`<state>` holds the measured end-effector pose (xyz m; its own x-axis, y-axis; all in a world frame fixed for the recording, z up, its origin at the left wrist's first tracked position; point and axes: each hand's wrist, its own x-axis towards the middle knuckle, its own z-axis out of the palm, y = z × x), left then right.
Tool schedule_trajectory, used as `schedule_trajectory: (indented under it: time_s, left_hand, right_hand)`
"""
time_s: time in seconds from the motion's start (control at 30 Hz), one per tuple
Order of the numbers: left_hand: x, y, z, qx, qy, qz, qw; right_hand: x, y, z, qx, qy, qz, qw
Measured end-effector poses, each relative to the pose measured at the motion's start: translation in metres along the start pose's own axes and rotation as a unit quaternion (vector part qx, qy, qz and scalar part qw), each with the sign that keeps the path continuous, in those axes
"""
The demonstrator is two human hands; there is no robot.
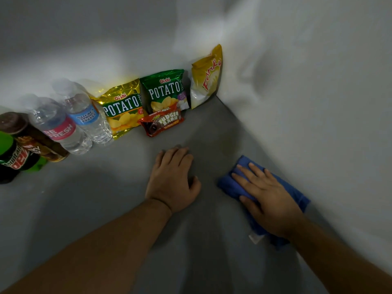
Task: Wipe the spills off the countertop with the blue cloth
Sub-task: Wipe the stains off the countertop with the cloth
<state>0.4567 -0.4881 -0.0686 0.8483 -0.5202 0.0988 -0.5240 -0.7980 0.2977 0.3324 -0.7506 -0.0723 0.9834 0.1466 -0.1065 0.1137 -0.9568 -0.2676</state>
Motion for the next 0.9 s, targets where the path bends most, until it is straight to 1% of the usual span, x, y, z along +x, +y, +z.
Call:
schedule_trajectory:
  time_s: [0.1, 0.23, 0.3, 0.4, 0.5, 0.57, 0.67, 0.8, 0.83, 0.9]
  left_hand:
    - [0.001, 0.002, -0.001, 0.006, -0.006, -0.003, 1.000]
    - [0.001, 0.002, -0.001, 0.012, -0.012, -0.007, 1.000]
    - [0.002, 0.002, -0.001, 0.013, -0.013, -0.007, 1.000]
    - [0.002, 0.001, 0.000, 0.008, -0.012, -0.007, 1.000]
    - [0.002, -0.001, 0.002, 0.003, -0.008, -0.005, 1.000]
    - [0.001, -0.002, 0.003, 0.001, -0.004, -0.002, 1.000]
    - [0.002, -0.002, 0.005, 0.001, 0.003, -0.001, 1.000]
    - [0.002, -0.002, 0.005, 0.007, 0.001, -0.001, 1.000]
    - [0.002, -0.002, 0.005, 0.010, -0.001, -0.001, 1.000]
    - [0.002, -0.002, 0.004, 0.010, -0.002, -0.002, 1.000]
  right_hand:
    - [0.023, 0.011, -0.005, -0.001, 0.027, 0.058, 0.998]
    - [0.073, -0.005, -0.001, -0.026, 0.035, 0.150, 0.988]
    - [0.081, -0.019, 0.002, -0.021, 0.033, 0.143, 0.989]
    - [0.065, -0.024, 0.005, -0.014, 0.009, 0.062, 0.998]
    - [0.041, -0.006, 0.000, -0.006, -0.010, -0.009, 1.000]
    - [0.036, 0.008, -0.007, 0.003, -0.006, -0.023, 1.000]
    - [0.054, 0.015, -0.012, 0.009, 0.016, 0.014, 1.000]
    - [0.102, -0.006, -0.007, -0.029, 0.023, 0.132, 0.991]
    - [0.108, -0.014, -0.005, -0.029, 0.024, 0.144, 0.989]
    - [0.106, -0.028, -0.002, -0.011, 0.025, 0.116, 0.993]
